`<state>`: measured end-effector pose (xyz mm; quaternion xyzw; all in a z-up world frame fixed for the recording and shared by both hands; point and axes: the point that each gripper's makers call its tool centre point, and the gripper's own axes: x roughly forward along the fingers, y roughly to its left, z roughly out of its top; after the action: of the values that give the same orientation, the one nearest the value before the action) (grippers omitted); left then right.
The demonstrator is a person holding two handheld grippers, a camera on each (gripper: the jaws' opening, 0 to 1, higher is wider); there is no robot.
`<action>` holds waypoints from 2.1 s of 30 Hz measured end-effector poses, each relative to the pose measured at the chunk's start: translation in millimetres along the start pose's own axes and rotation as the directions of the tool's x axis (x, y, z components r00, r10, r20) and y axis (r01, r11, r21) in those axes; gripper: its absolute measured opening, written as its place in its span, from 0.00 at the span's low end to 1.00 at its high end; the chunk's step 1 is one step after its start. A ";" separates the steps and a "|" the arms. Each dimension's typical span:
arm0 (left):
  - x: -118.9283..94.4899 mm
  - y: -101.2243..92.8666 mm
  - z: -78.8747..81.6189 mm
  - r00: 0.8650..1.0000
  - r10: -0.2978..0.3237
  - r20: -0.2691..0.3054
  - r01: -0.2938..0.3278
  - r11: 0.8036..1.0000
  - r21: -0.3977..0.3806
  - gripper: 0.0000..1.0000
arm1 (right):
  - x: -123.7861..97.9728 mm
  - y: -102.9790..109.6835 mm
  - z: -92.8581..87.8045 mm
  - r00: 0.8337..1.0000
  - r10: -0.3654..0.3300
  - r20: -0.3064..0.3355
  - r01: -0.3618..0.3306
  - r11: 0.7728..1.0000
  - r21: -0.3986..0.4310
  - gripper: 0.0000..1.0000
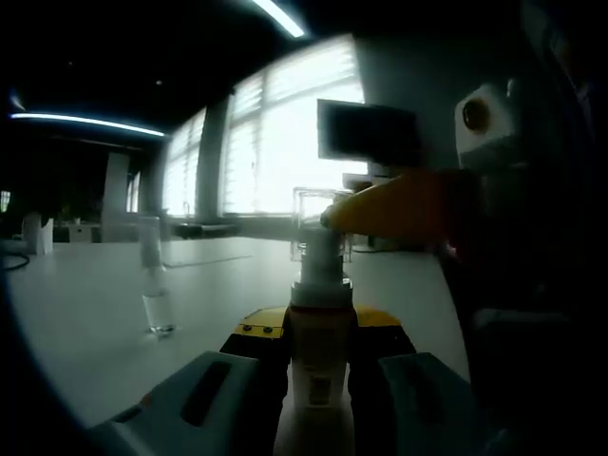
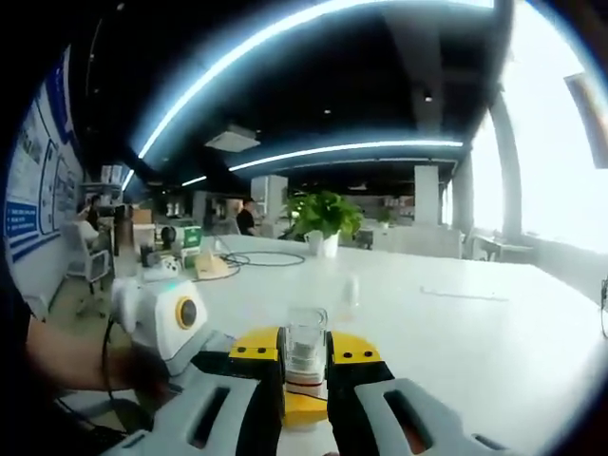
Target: Clamp pump bottle remove cover press pump head put on cover
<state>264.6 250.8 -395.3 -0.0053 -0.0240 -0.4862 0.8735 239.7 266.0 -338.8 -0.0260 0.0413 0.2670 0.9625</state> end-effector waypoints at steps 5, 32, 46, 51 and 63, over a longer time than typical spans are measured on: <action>-0.1 -0.1 0.0 1.000 0.001 0.000 -0.001 1.000 0.000 0.14 | 2.2 0.3 -2.3 1.000 -0.013 -0.016 0.013 1.000 -0.001 0.11; 0.1 -0.8 -0.2 1.000 0.001 -0.001 -0.001 1.000 0.000 0.14 | 0.4 0.5 -6.1 1.000 0.000 -0.004 -0.001 0.998 -0.059 0.14; 0.0 0.1 -0.2 1.000 0.001 -0.001 -0.001 1.000 -0.005 0.14 | -0.9 2.3 4.2 0.996 0.077 0.035 -0.074 0.995 -0.068 0.27; 0.3 2.2 -0.6 1.000 0.004 -0.001 -0.004 1.000 -0.008 0.14 | -4.0 -0.3 4.0 0.995 0.093 0.042 -0.091 0.994 -0.061 0.27; 0.0 5.8 -1.0 1.000 0.021 -0.001 -0.021 1.000 -0.005 0.14 | -18.6 -7.5 14.1 0.986 0.142 0.089 -0.138 0.989 -0.048 0.29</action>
<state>269.5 253.8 -396.2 -0.0076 -0.0224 -0.4772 0.8785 228.6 251.1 -322.9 -0.0309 -0.0070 0.3358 0.9414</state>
